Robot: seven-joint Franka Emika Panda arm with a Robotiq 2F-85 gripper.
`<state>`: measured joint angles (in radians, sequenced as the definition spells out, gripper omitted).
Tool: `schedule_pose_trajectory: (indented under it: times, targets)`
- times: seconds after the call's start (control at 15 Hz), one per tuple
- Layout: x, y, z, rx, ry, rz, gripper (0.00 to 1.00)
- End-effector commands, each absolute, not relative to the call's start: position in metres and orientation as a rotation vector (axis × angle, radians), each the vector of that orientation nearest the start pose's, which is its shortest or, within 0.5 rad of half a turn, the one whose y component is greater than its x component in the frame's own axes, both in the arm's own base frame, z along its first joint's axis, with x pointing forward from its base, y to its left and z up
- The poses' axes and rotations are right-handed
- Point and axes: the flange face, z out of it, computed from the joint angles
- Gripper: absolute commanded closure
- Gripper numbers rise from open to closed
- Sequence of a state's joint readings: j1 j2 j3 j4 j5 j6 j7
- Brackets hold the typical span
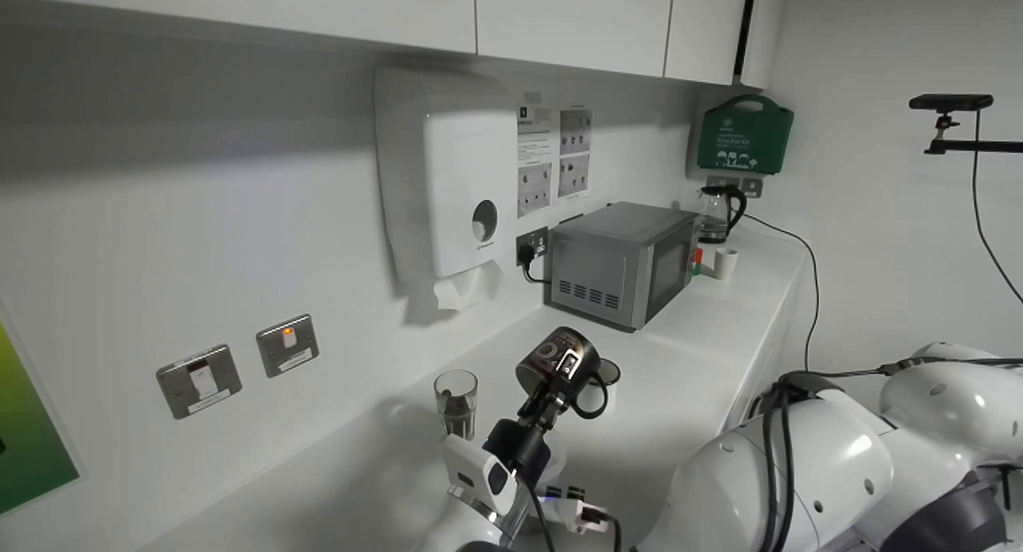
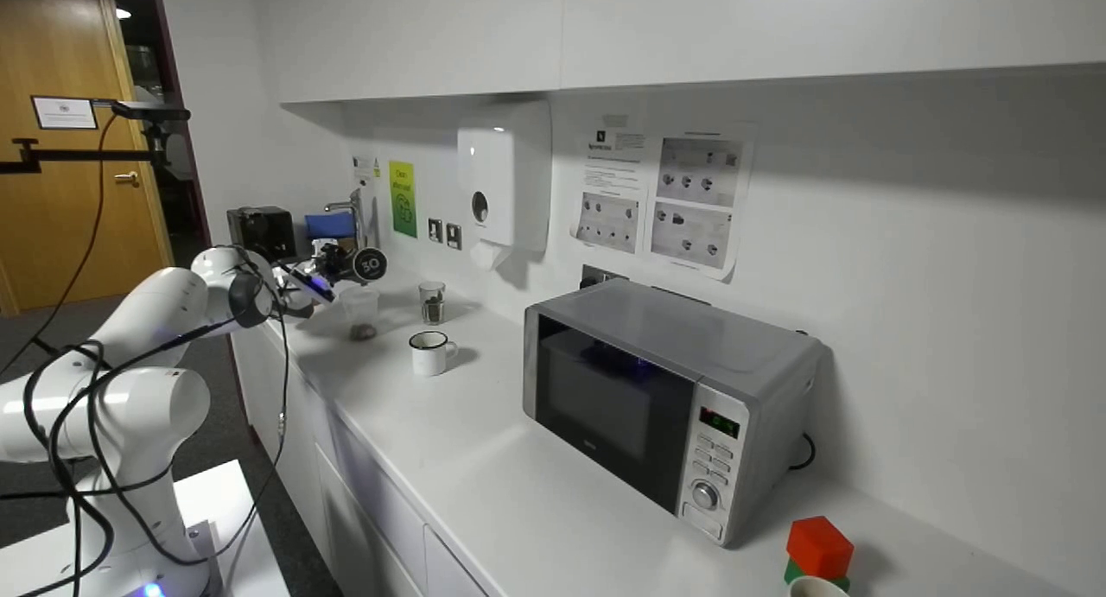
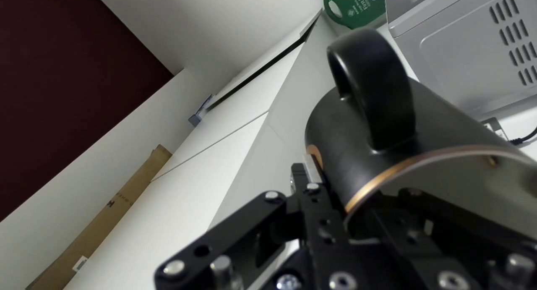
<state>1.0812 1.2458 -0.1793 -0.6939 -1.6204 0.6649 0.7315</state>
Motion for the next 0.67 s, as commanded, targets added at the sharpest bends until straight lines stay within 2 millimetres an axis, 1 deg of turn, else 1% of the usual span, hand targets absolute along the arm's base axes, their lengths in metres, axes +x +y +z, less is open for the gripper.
schedule_pose_trajectory:
  times: [0.0,0.6]
  targets:
    - [0.4737,0.5167,0.3507,1.085,-0.362,0.672,0.98]
    - [0.4731,0.5191,0.3502,1.041,-0.35,0.67,0.98]
